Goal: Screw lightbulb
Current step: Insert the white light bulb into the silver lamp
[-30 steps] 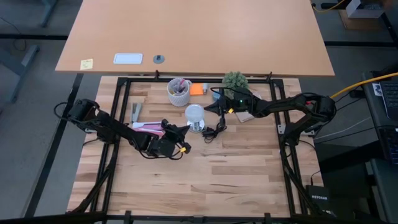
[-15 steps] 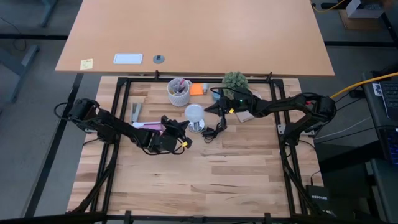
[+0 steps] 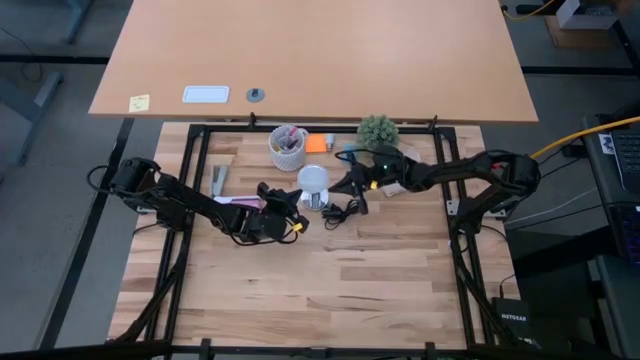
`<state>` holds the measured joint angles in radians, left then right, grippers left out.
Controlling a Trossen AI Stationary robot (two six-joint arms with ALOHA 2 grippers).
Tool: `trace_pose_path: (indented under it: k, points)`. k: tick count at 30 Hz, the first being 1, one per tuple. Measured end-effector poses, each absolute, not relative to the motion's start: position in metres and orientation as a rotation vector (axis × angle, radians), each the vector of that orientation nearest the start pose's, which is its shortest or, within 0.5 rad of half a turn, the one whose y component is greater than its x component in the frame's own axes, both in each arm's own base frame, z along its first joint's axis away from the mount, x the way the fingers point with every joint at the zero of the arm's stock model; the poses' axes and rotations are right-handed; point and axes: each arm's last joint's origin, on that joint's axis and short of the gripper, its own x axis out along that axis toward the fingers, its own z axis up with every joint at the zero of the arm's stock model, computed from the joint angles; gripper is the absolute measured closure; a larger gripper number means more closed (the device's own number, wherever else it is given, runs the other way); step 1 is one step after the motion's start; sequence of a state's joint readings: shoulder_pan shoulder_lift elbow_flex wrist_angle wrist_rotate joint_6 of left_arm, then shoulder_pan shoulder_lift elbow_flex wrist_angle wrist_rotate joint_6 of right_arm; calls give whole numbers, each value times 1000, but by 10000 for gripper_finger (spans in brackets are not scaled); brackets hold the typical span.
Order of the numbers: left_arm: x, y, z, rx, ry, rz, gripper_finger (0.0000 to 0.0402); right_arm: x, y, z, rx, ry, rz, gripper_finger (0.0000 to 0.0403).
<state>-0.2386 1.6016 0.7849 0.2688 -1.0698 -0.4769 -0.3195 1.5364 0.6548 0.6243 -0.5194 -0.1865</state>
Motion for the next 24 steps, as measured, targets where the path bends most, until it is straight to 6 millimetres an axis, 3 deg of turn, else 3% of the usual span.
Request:
trace_pose_path:
  k: [4,11,17,24]
  points:
    - [306,-51,187,-110,237,888,396,294,-72,194,-88,212,241,400]
    - [302,-72,188,-114,225,818,396,289,-71,210,-121,166,166,400]
    - [300,-89,192,-147,188,762,396,283,-72,228,-174,116,49,400]
    - [299,-96,193,-162,171,736,396,281,-76,231,-216,126,-102,400]
